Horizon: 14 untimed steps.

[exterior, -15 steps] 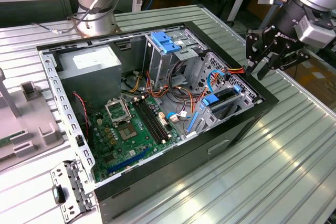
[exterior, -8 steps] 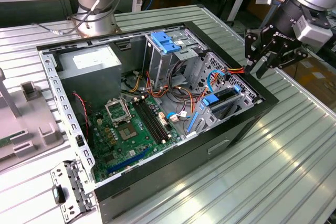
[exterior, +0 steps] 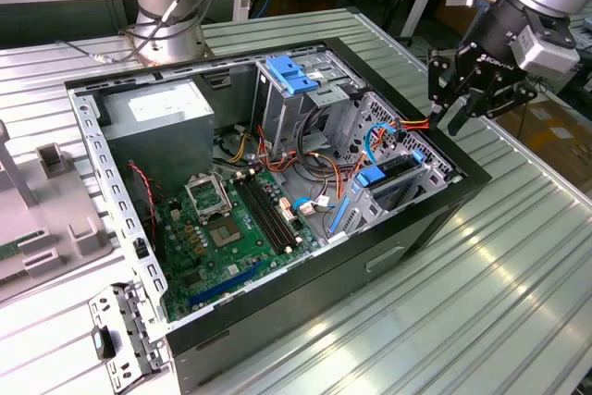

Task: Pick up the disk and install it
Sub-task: 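Insert the first disk wire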

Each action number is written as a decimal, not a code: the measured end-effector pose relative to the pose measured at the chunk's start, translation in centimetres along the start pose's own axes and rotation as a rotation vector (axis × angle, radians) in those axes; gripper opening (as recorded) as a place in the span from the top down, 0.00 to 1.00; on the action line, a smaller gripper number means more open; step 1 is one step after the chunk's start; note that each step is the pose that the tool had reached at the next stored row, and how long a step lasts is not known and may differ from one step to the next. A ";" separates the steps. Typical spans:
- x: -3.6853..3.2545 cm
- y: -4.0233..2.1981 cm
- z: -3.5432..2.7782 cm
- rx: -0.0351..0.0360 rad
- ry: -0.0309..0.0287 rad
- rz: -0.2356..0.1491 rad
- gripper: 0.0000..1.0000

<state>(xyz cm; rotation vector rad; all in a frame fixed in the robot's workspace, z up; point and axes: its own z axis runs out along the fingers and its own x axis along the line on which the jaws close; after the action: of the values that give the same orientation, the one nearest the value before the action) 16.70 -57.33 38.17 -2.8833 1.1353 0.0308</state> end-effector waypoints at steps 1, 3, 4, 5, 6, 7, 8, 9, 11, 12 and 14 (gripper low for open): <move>0.00 -0.13 0.04 -0.0001 -0.0001 -0.002 0.64; 0.04 -0.35 0.12 -0.0001 -0.0003 -0.006 0.64; 0.03 -0.42 0.14 -0.0002 -0.0002 -0.007 0.64; -0.11 -0.62 0.29 -0.0004 -0.0004 -0.013 0.64; -0.29 -1.10 0.59 -0.0007 -0.0010 -0.026 0.64; -0.26 -1.36 0.80 -0.0010 -0.0010 -0.029 0.64; -0.27 -1.46 0.95 -0.0011 -0.0012 -0.035 0.64; -0.26 -1.50 1.00 -0.0012 -0.0012 -0.036 0.64; -0.24 -1.60 1.11 -0.0013 -0.0012 -0.038 0.64; -0.22 -1.70 1.20 -0.0014 -0.0013 -0.040 0.64; -0.18 -1.84 1.36 -0.0014 -0.0014 -0.043 0.64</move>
<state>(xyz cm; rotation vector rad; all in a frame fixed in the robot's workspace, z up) 17.82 -55.80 36.87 -2.9072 1.0738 0.0322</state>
